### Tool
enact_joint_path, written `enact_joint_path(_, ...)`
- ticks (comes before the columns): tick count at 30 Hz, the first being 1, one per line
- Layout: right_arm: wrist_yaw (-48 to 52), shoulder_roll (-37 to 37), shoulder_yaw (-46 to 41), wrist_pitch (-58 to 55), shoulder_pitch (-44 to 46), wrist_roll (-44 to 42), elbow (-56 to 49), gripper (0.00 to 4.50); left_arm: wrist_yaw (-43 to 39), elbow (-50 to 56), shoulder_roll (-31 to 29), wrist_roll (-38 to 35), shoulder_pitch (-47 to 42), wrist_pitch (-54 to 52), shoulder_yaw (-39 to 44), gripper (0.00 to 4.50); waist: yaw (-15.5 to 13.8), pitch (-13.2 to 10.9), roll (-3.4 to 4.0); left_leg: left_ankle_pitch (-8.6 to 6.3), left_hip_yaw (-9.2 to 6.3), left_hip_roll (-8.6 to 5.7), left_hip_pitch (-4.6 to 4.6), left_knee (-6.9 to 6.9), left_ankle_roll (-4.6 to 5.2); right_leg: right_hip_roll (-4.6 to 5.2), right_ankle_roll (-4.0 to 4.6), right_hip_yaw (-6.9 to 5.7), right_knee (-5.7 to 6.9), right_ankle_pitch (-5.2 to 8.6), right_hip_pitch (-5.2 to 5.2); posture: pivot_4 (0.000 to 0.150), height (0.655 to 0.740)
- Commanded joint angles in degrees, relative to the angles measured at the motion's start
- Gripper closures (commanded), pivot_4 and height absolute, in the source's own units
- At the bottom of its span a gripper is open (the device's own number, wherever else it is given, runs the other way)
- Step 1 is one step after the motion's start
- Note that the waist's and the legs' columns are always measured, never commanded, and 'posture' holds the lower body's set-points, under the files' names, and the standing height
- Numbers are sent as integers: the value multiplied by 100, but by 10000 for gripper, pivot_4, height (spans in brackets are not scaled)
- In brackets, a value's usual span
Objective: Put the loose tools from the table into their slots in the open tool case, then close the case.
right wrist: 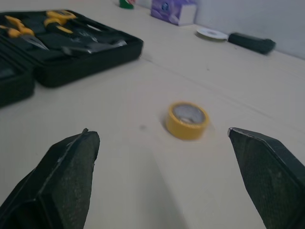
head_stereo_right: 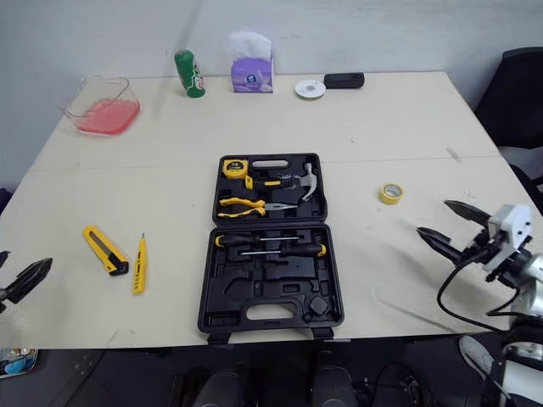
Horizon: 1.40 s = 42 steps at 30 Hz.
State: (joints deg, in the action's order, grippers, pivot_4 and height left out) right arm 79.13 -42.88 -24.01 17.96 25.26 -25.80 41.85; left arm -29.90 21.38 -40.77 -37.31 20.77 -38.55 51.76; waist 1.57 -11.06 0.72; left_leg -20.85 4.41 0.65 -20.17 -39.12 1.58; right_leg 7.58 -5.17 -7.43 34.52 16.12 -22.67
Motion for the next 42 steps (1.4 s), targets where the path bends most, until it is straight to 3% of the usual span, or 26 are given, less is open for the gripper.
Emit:
enact_joint_path(1,148,61,196,-165,70,-234,-898,132,571,881,-184,-143,51,-912,-92,0,-3,0,0,0,0,0,0,0,0,0,0,0,0,0,0,1500,7400)
enact_joint_path(8,623,393,885,-939,276,-697,-2175,132,1943,2232,-8,-1128,-715,-2922,-385,0,-15,1,-2,3,-1,-1,0,-3,1,-4,0,2,6,0,2,1500,7400)
enact_joint_path(12,791,621,1318,-1448,379,-965,-2907,132,2872,2892,410,-1066,-1160,-3794,-1226,0,-33,4,-4,9,-3,-1,0,-4,-4,-8,0,2,8,0,2,1500,7400)
enact_joint_path(19,905,904,1634,-1459,498,-1064,-3480,132,3946,3059,1694,-570,-2047,-4923,-1446,0,-95,4,-8,18,-2,-6,-2,-9,-7,-20,0,2,14,0,1,1500,7400)
enact_joint_path(25,914,970,1816,-1555,488,-1110,-3792,132,4304,3015,2314,-26,-2423,-5395,-1666,0,-175,7,-15,21,-2,-8,-3,-13,-8,-25,0,2,15,0,2,1500,7400)
enact_joint_path(42,669,888,1825,-1968,387,-1163,-4373,132,4320,2638,2704,889,-2594,-5395,-2472,0,-214,8,-15,25,-2,-8,0,-14,-11,-22,0,3,20,0,2,1500,7400)
